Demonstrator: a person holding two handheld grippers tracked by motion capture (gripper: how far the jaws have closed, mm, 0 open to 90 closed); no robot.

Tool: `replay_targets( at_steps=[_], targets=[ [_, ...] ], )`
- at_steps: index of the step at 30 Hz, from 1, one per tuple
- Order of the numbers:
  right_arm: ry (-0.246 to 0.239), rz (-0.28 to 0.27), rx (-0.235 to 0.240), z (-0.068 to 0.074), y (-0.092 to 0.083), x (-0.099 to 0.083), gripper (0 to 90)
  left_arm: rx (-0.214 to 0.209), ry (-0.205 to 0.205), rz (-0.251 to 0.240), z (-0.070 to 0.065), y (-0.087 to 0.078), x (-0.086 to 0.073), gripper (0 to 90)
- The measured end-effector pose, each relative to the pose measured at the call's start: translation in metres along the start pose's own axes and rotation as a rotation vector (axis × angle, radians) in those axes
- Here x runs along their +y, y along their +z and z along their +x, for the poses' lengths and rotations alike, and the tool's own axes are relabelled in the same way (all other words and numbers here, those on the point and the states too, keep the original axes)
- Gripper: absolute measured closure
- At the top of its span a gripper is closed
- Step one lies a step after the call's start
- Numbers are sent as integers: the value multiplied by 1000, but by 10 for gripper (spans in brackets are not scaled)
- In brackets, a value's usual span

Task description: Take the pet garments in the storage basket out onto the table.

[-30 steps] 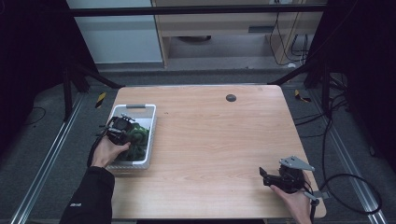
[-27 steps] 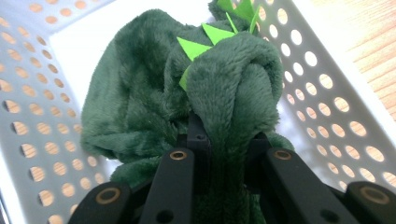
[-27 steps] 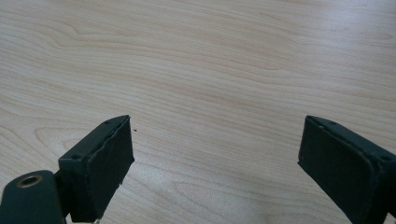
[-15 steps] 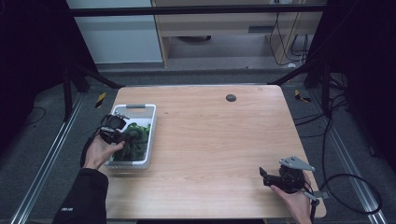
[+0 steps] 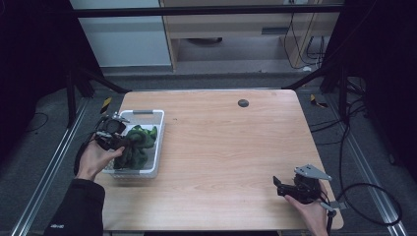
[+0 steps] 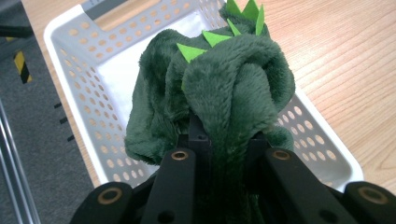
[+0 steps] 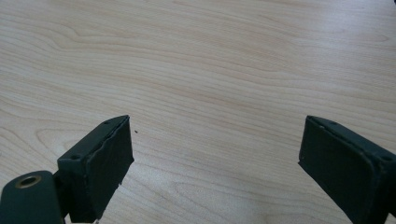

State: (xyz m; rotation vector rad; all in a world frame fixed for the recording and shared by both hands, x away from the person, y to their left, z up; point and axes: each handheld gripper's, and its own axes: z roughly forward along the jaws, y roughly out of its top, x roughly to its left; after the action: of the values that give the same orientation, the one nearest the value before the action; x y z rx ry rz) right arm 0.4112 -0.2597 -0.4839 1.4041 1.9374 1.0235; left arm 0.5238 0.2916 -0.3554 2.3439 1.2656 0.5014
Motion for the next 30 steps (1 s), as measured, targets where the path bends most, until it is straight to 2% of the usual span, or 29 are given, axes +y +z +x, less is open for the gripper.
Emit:
replay_targets(
  at_steps=[6,9,15,22,30],
  targets=[
    [2,0,2,0,0,0,97,-6,12,-21,-1,-12,1,795],
    [0,-1,-1,0,0,0,97,0,34,-29,-2,-23,3,795],
    [-1,-4,-1,0,-1,0,96,-5,51,-42,-6,-36,5,795],
    [1,-5,-3,0,-1,1,96,-19,101,-48,-17,-48,8,795],
    [2,-8,-4,-1,-1,1,95,-36,139,-53,-28,-58,12,795]
  ],
)
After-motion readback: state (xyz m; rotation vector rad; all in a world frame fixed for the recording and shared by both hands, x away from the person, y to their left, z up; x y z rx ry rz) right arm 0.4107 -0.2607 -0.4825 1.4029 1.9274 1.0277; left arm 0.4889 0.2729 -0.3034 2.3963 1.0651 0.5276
